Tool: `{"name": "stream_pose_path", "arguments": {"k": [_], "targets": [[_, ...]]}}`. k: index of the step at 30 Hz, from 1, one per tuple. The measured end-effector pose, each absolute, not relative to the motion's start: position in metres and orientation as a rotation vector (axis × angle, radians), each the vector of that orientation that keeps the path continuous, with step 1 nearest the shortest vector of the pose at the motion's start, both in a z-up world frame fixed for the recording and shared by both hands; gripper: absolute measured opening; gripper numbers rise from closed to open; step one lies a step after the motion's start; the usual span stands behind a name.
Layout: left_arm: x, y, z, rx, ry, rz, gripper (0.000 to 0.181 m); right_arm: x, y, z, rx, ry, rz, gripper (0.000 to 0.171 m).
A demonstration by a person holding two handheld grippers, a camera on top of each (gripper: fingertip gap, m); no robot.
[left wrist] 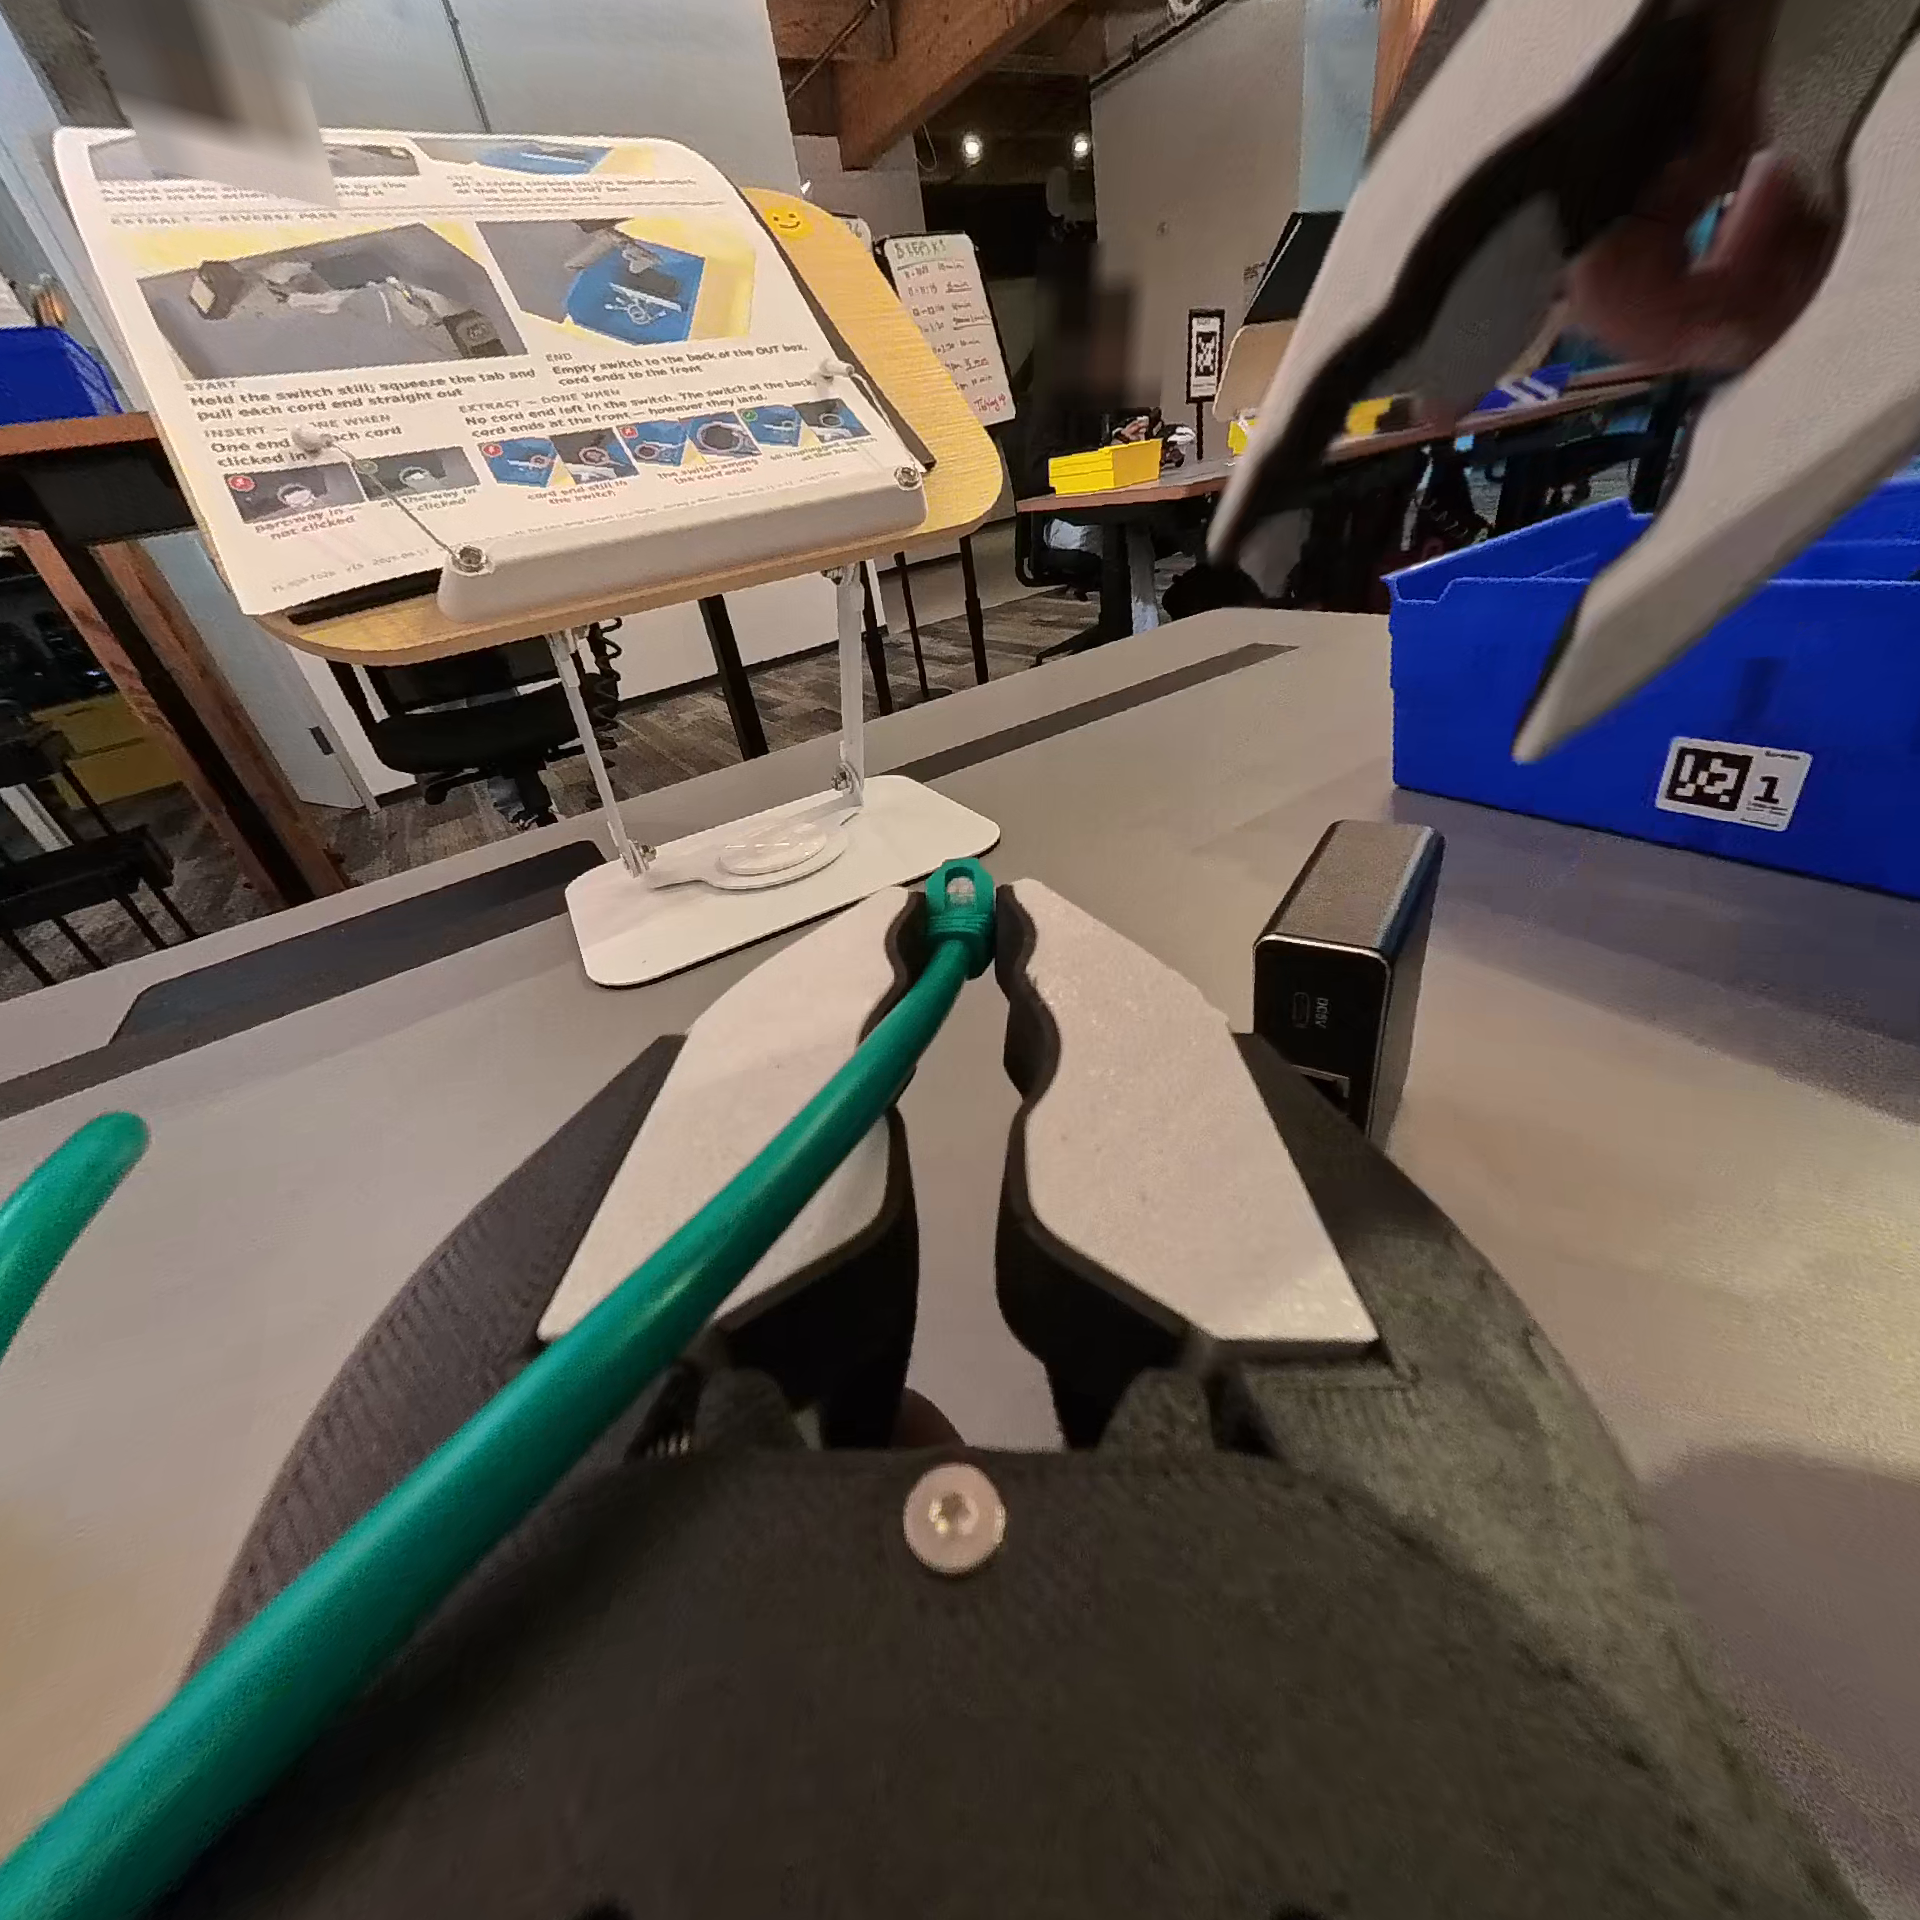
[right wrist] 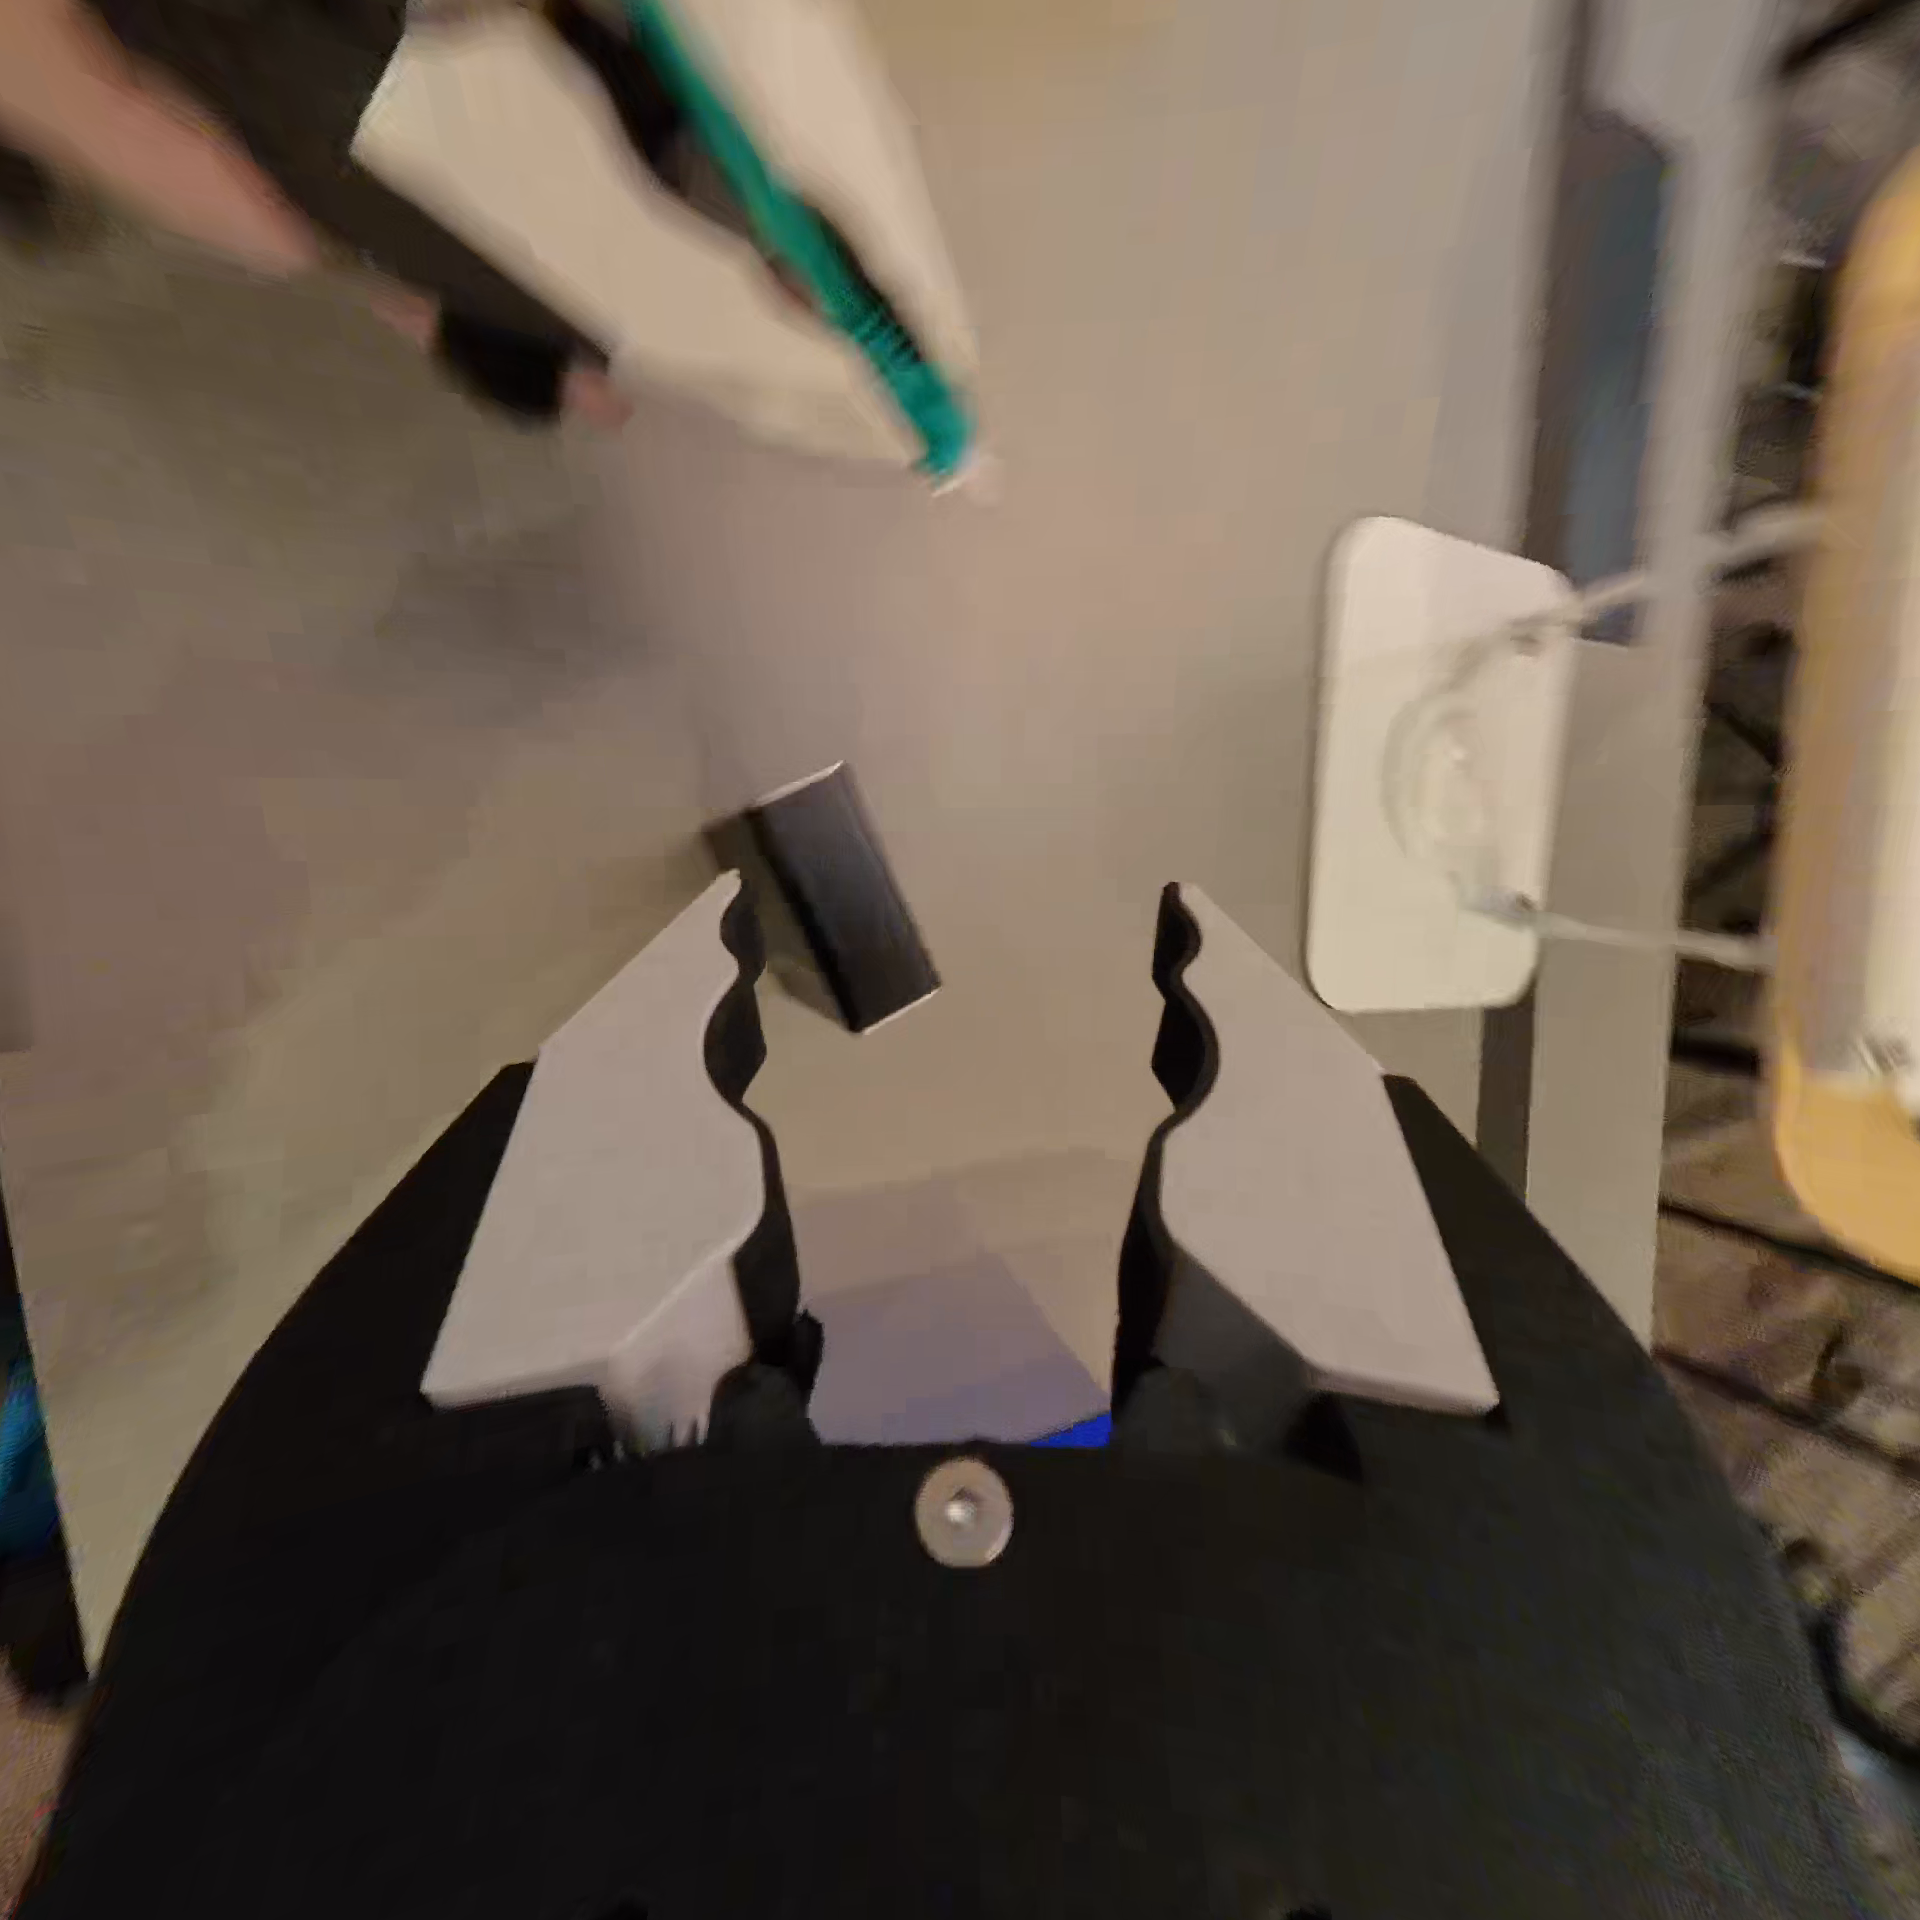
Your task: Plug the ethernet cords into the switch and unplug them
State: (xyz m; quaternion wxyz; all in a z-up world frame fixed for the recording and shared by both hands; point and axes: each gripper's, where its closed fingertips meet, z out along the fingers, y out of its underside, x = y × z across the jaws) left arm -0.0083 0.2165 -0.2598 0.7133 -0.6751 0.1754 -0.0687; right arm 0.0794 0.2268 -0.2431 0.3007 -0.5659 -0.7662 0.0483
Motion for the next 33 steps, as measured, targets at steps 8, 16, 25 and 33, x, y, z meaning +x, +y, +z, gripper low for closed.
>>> {"name": "stream_pose_path", "arguments": {"k": [8, 16, 25, 33], "targets": [[-0.010, 0.216, -0.259, -1.491, 0.371, -0.162, 0.012, 0.082, 0.214, -0.254, -1.852, -1.019, 0.390, 0.120], [-0.013, 0.216, -0.257, -1.484, 0.343, -0.178, 0.012, 0.090, 0.224, -0.311, -1.981, -0.646, 0.448, 0.133], [-0.014, 0.216, -0.256, -1.477, 0.326, -0.204, 0.012, 0.073, 0.239, -0.344, -2.038, -0.657, 0.371, 0.123], [-0.013, 0.216, -0.255, -1.475, 0.326, -0.207, 0.012, 0.071, 0.244, -0.347, -2.066, -0.636, 0.376, 0.083]]}}
